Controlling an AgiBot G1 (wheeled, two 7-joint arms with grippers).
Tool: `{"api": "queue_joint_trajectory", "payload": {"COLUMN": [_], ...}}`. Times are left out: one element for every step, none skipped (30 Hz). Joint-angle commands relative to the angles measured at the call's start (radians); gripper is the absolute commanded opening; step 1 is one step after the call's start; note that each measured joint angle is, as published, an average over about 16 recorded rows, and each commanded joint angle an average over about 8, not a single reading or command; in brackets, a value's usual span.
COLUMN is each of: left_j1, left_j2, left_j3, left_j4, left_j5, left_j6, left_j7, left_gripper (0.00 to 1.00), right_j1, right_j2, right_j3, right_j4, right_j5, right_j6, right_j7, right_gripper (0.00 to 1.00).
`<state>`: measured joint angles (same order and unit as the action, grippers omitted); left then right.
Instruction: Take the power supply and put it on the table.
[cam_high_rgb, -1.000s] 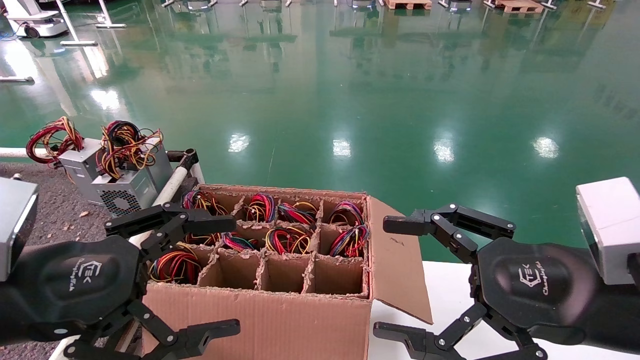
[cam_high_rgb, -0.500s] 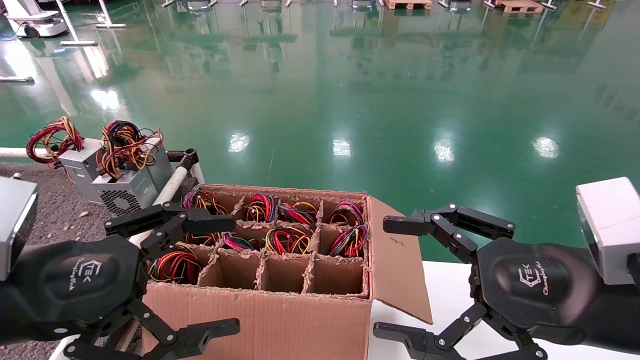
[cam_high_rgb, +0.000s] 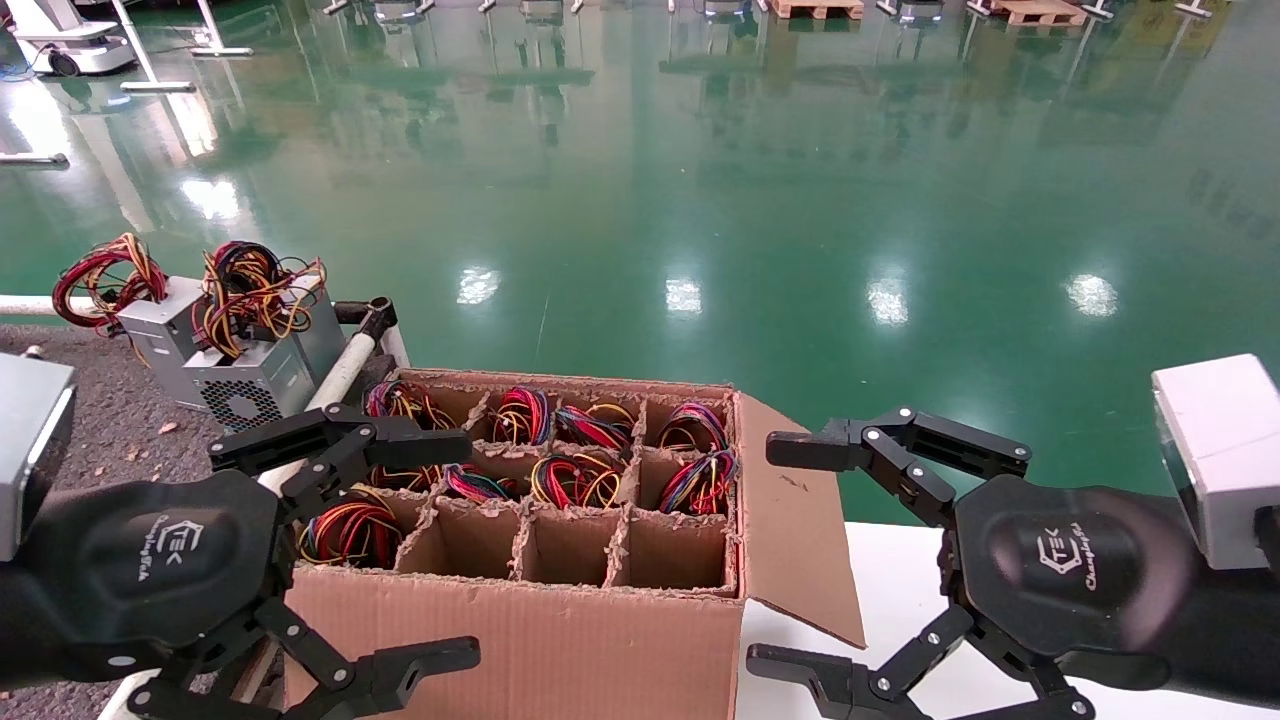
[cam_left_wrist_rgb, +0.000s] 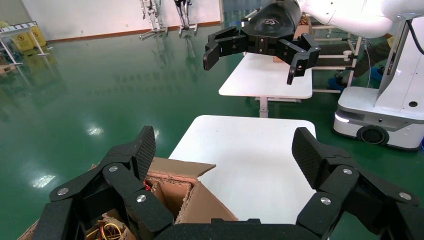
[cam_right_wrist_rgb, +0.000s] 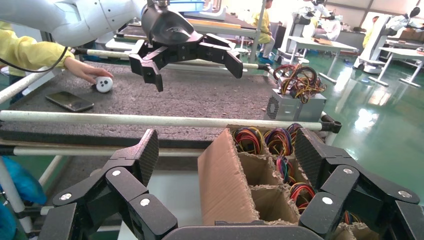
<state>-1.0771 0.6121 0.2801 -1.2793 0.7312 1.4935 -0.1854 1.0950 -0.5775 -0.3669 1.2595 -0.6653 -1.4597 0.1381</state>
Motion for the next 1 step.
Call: {"api": "queue_joint_trajectory", "payload": {"left_j1": [0.000], "left_j2": [0.000], "left_j3": [0.000], "left_j4": [0.000], "left_j5": [0.000], "left_j6": [0.000], "left_j7": [0.000], "left_gripper": [1.00], "right_j1": [0.000], "right_j2": [0.000], "right_j3": [0.000], "right_j4": [0.000], "right_j5": [0.000], "right_j6": [0.000], "right_j7": [0.000], "right_gripper": [1.00]}}
